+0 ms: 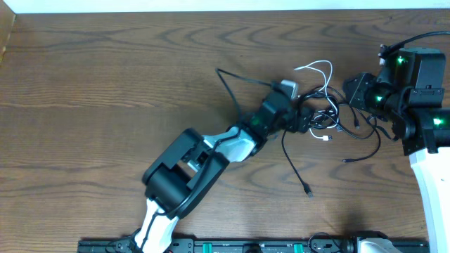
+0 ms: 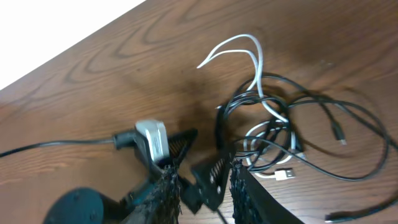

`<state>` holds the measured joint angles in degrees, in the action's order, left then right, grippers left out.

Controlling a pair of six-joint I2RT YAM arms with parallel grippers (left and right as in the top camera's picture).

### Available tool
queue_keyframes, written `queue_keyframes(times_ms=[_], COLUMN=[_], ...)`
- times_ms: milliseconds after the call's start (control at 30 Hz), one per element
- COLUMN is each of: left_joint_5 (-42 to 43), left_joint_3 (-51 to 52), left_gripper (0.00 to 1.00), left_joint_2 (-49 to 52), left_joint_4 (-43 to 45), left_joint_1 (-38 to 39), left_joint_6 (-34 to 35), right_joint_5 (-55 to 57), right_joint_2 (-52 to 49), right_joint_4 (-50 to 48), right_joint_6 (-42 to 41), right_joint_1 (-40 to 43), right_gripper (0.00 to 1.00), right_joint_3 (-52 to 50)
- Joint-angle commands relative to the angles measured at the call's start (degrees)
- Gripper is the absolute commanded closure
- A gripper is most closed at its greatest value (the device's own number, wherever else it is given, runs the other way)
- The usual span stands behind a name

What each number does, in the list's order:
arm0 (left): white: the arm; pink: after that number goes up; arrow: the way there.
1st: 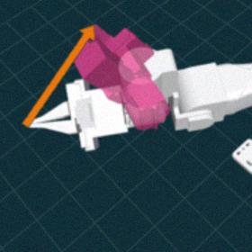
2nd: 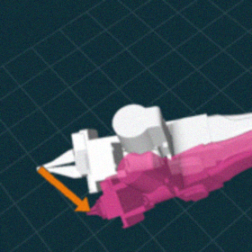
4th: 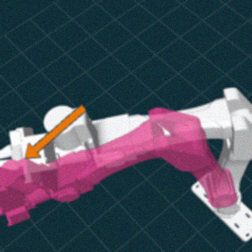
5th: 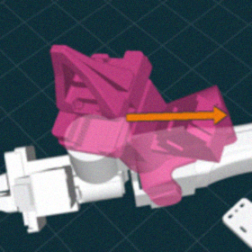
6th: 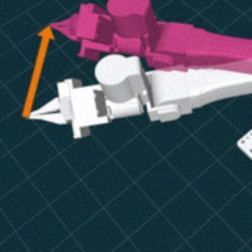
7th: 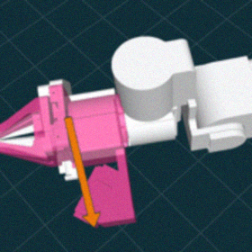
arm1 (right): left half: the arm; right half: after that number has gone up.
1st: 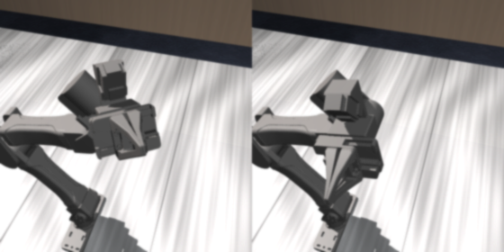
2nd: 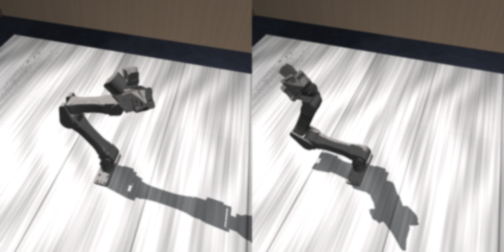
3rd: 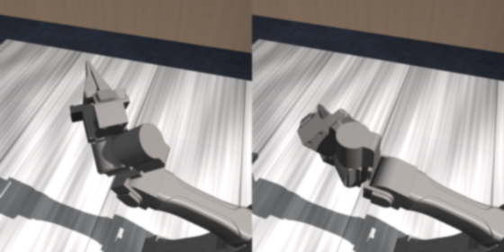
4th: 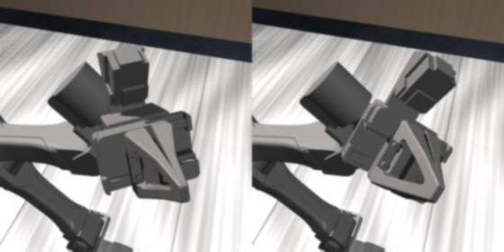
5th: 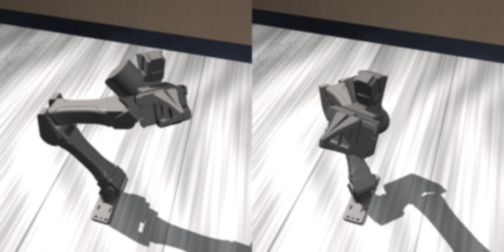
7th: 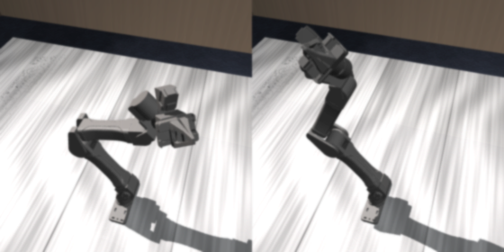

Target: Untangle cables

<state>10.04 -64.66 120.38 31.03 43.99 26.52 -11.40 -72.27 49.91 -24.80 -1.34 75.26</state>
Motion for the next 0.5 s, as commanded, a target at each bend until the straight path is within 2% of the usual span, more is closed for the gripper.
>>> queue_keyframes(times_ms=[0,167,300,333,400,433,467], left_joint_5=[-0.7,-5.6,-5.6,-5.6,-5.6,-5.6,-5.6], left_joint_3=[-6.1,-7.9,-7.9,-7.9,-7.9,-7.9,-7.9], left_gripper=[0.02,0.02,0.02,0.08,0.39,0.61,0.77], left_joint_2=[3.8,6.9,8.3,8.4,8.4,8.4,8.4], left_joint_4=[-1.9,-7.8,-8.3,-8.5,-9.2,-9.5,-10.3], left_joint_1=[0.1,0.1,0.3,0.4,0.6,0.6,0.7], left_joint_6=[4.7,4.6,4.2,4.1,3.3,2.6,2.4], right_joint_5=[3.3,5.3,5.5,5.5,5.5,5.5,5.5], right_joint_2=[0.7,0.7,0.7,0.7,0.7,0.7,0.7], right_joint_4=[0.1,0.3,0.3,0.3,0.3,0.3,0.3], right_joint_6=[0.2,0.9,1.5,1.5,1.5,1.5,1.6], right_joint_1=[0.2,0.2,0.2,0.2,0.2,0.2,0.2], right_gripper=[0.74,0.72,0.71,0.71,0.69,0.66,0.65], right_joint_3=[0.4,0.4,0.4,0.4,0.4,0.4,0.4])
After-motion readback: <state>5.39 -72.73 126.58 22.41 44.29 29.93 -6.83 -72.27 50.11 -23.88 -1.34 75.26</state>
